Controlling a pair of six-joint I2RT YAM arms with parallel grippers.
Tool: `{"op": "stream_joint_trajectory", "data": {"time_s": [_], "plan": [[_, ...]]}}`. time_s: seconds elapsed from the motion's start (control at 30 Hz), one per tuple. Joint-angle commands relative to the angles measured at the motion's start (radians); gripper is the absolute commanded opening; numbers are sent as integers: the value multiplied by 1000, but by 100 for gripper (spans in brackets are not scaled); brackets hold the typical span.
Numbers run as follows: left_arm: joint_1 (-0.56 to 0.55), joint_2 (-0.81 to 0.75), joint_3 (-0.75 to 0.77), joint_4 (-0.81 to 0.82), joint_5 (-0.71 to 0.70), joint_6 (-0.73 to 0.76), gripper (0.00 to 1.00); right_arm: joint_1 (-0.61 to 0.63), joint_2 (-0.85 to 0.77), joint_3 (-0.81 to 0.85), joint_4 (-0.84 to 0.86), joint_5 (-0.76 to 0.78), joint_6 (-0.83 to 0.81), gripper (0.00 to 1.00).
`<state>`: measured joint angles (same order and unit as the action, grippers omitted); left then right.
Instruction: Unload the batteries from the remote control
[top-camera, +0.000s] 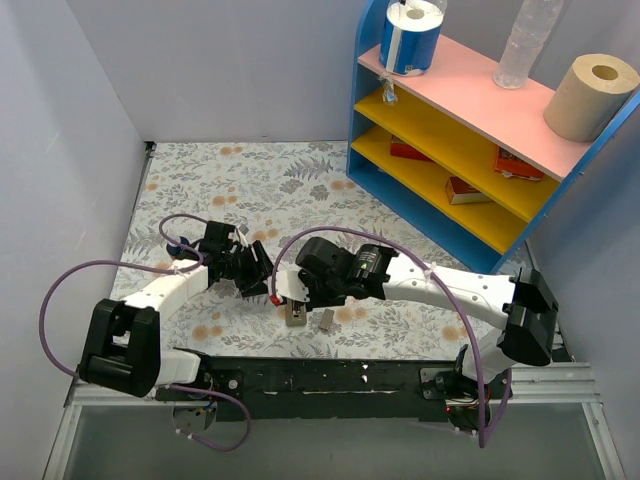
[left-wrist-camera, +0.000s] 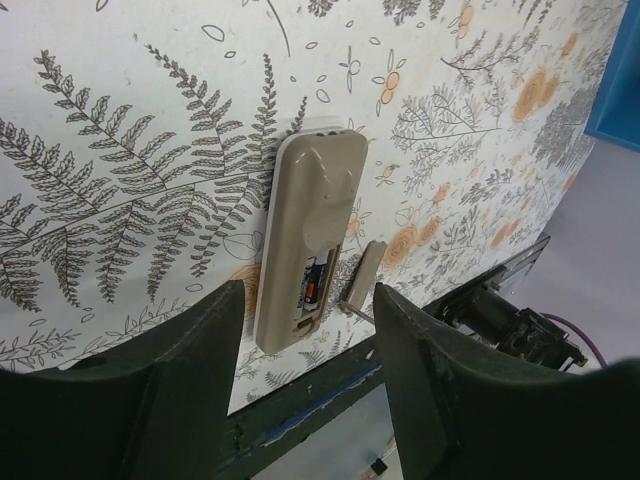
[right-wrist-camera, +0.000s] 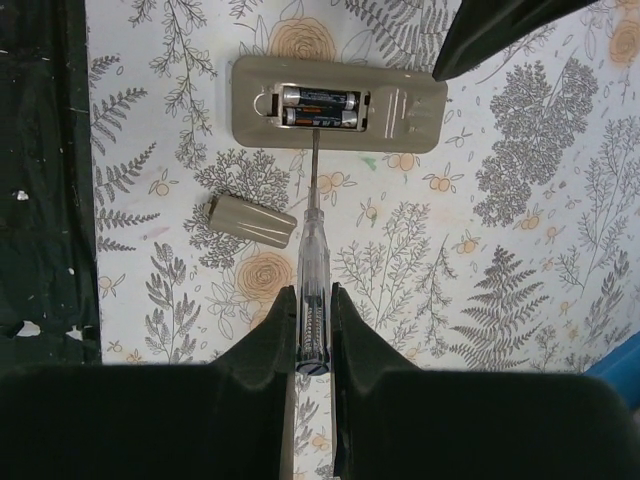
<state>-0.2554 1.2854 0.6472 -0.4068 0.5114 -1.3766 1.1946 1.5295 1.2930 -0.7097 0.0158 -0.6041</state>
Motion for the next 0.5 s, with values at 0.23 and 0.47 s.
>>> {"op": "stream_joint_trajectory", "data": {"time_s": [0.23, 0.47], "plan": [[4, 95, -21, 74, 130, 24, 49, 28, 57, 104, -46, -19, 9, 1], [4, 120, -23, 80, 136, 24, 42, 42, 101, 130, -65, -20, 10, 1]]}}
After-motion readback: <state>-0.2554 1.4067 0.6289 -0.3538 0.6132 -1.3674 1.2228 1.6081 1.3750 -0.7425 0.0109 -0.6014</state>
